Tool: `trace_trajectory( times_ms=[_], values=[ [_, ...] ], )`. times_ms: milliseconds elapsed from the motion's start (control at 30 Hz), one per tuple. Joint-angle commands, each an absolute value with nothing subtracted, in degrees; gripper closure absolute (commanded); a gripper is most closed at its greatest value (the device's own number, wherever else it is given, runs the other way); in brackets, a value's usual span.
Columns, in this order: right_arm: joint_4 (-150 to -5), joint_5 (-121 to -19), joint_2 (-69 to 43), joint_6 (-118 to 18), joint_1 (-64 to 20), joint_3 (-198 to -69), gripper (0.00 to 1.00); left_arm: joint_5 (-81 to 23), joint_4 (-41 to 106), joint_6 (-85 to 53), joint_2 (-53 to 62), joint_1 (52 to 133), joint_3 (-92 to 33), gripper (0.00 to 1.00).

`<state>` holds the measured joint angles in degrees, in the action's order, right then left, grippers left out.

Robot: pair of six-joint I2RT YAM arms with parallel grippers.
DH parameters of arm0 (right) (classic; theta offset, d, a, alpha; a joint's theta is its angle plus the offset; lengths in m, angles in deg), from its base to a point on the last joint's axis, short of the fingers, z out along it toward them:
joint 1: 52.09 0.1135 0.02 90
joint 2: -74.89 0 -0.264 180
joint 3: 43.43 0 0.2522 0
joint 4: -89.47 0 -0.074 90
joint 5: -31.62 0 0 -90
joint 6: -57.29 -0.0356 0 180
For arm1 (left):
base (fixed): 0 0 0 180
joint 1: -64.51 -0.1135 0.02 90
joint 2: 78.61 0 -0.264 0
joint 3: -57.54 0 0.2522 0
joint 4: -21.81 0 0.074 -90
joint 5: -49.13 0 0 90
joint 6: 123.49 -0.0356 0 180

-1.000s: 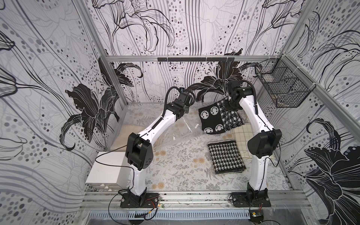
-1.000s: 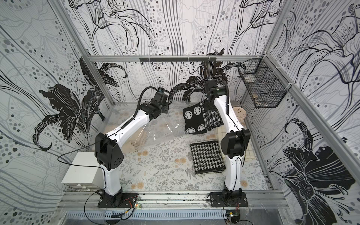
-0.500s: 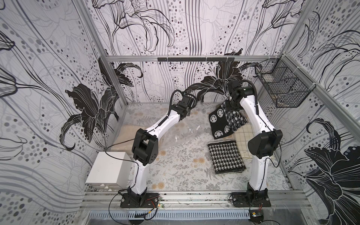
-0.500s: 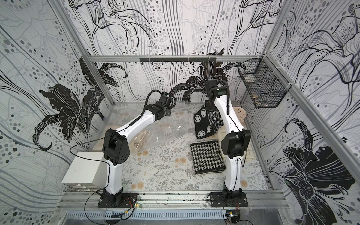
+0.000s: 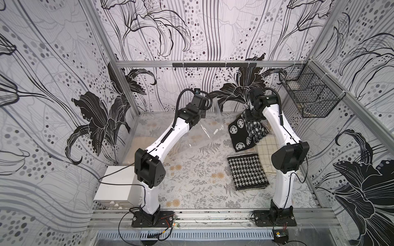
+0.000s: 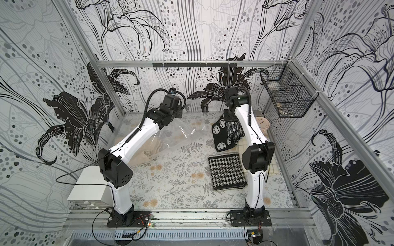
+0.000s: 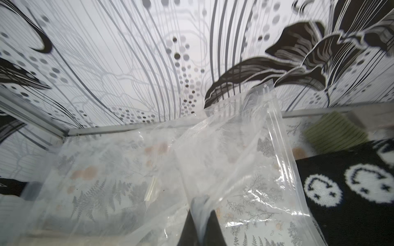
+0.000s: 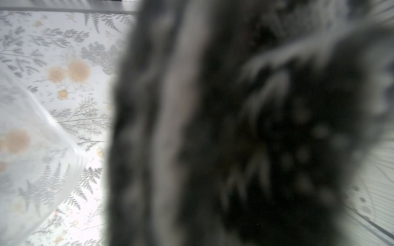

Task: Take the scarf out of the vacuum bag
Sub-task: Take out the scarf from the vacuum bag.

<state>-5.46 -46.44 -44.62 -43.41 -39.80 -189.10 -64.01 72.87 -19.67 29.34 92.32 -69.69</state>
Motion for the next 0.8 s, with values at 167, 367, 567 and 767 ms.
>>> trace_trajectory(
  times_ms=[167,367,567,767],
  values=[
    [-11.0,-55.1,-46.4,-45.1,-39.6,-183.0,1.00,-64.8,70.6,-21.4,26.0,91.6,-71.1,1.00],
    [-15.0,-57.8,-47.2,-46.1,-38.9,-176.3,1.00,-64.7,70.4,-21.5,26.1,91.6,-71.1,1.00],
    [-22.6,-65.8,-49.0,-48.7,-37.5,-170.5,1.00,-64.2,70.4,-21.5,26.6,91.6,-71.3,1.00],
    [-27.6,-72.0,-52.9,-51.0,-36.4,-171.1,1.00,-64.1,70.8,-21.4,26.8,91.6,-71.2,1.00]
  ],
)
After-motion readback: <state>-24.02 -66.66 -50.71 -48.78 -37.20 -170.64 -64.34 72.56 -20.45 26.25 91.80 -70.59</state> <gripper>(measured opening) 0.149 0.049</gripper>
